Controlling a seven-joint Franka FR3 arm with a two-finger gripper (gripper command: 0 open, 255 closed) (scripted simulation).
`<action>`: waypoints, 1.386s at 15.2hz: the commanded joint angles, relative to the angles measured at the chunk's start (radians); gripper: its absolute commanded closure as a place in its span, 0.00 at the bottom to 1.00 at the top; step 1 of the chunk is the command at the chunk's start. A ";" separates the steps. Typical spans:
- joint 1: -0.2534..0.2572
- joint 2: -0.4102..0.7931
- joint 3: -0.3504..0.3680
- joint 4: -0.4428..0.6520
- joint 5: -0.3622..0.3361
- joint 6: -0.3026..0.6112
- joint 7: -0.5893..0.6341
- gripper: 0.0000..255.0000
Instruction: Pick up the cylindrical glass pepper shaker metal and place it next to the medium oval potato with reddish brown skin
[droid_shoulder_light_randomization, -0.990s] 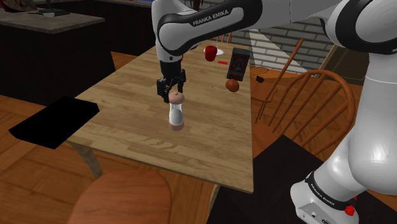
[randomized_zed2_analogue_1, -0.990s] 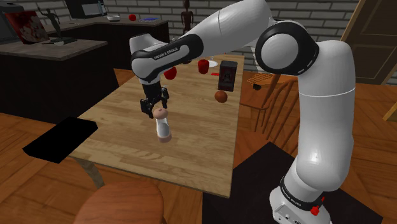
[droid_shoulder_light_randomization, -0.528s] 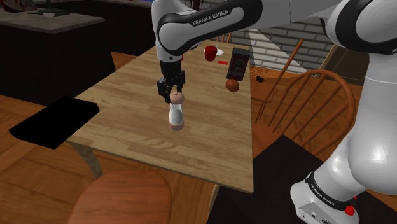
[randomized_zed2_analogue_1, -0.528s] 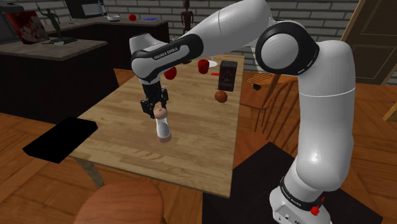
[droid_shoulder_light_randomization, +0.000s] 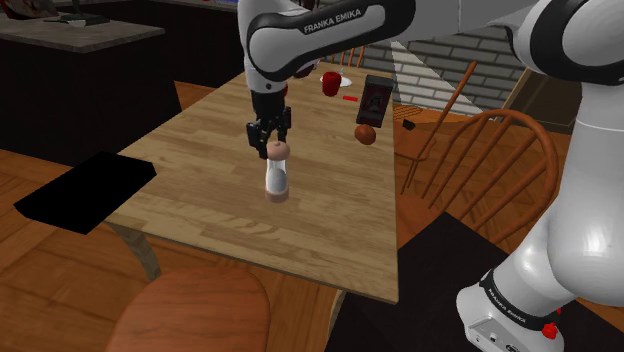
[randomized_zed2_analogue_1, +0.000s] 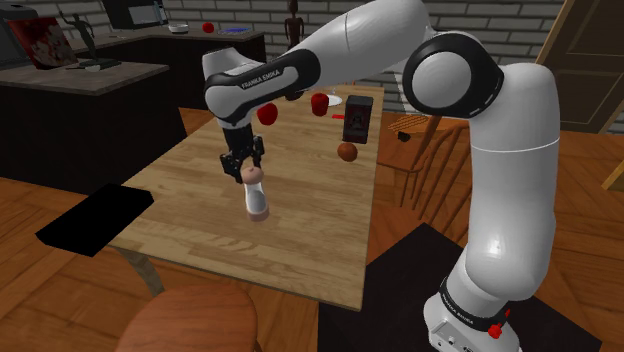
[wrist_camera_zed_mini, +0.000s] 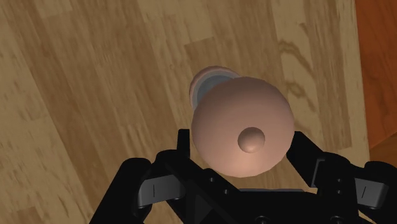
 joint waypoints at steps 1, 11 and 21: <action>0.000 -0.007 0.001 0.016 0.002 -0.022 -0.001 1.00; 0.003 -0.028 0.005 0.120 0.010 -0.148 -0.006 1.00; 0.010 -0.024 0.008 0.261 0.010 -0.284 -0.007 1.00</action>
